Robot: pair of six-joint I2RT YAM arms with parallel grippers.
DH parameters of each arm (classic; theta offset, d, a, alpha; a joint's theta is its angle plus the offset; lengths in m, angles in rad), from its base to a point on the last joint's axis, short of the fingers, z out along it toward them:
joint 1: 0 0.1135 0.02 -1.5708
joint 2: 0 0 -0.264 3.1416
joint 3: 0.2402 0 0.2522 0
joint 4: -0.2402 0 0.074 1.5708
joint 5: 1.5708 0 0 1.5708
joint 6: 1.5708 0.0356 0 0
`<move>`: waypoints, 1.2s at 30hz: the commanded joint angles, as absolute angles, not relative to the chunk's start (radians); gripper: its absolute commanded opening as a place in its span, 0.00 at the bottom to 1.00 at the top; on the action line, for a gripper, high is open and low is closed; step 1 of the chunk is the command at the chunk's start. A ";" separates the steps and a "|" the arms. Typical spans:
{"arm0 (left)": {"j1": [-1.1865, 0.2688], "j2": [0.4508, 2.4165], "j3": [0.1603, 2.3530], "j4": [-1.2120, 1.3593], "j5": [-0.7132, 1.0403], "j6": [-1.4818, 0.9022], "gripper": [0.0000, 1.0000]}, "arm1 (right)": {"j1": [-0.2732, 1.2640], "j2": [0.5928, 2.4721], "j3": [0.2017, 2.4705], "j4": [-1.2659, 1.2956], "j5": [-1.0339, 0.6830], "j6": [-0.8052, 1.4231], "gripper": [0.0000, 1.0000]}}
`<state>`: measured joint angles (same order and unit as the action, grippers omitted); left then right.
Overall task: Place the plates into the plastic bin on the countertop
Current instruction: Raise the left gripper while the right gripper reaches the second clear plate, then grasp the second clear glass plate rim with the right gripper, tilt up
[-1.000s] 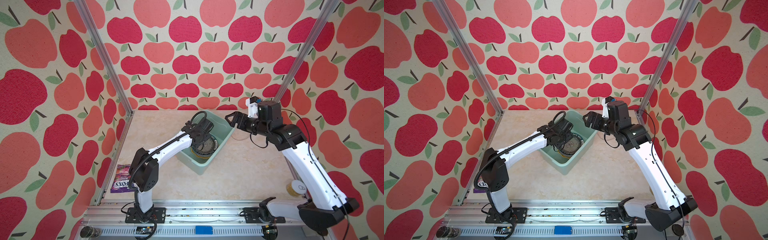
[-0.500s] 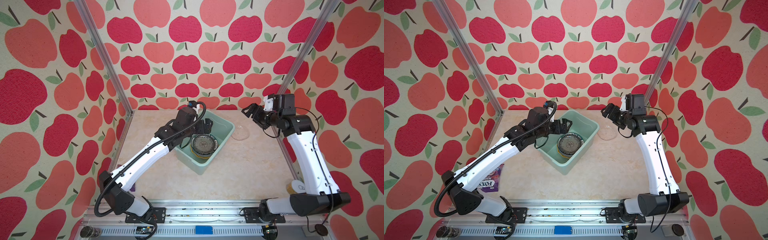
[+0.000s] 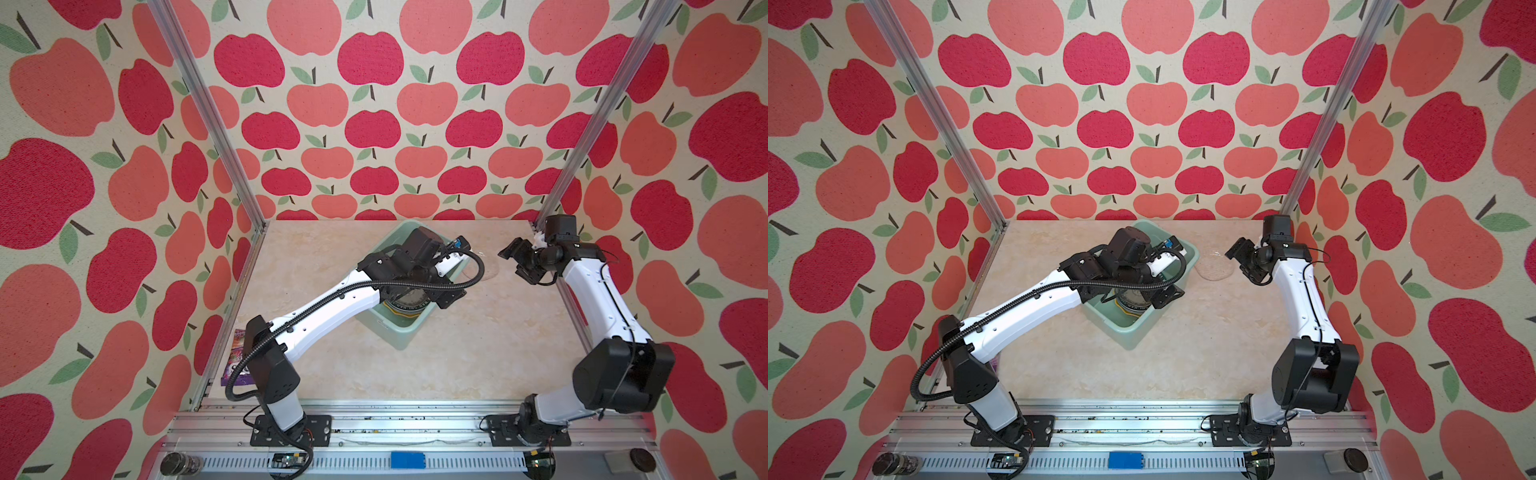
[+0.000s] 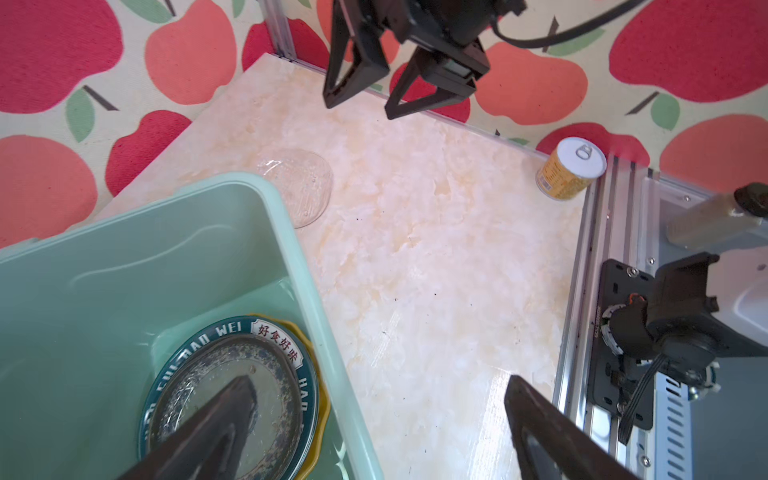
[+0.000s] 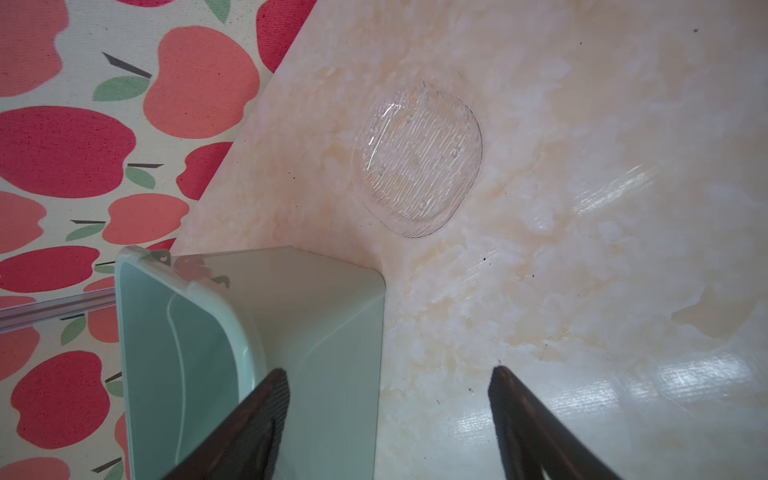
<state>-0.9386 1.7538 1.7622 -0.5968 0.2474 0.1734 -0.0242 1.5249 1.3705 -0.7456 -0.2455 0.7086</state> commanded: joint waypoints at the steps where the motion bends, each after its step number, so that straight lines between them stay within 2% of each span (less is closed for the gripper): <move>1: -0.959 1.814 1.841 -0.627 0.315 0.256 0.96 | -0.052 1.579 1.307 -0.621 -0.289 0.720 0.78; 7: -0.975 1.899 1.927 -0.636 0.398 0.259 0.96 | -0.069 1.719 1.271 -0.510 -0.285 0.737 0.76; 20: -0.976 1.907 1.891 -0.620 0.354 0.292 0.99 | -0.094 1.967 1.324 -0.345 -0.326 0.710 0.71; 30: -0.972 1.930 1.878 -0.593 0.346 0.273 0.99 | -0.094 2.071 1.353 -0.265 -0.352 0.736 0.59; 36: -0.969 1.934 1.873 -0.576 0.335 0.273 0.99 | -0.094 2.097 1.361 -0.265 -0.342 0.733 0.43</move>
<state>-0.9730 1.9095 1.8793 -0.5938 0.3473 0.2794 -0.0902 2.0602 1.3537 -0.2470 -0.3561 0.7341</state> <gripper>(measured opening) 0.993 0.440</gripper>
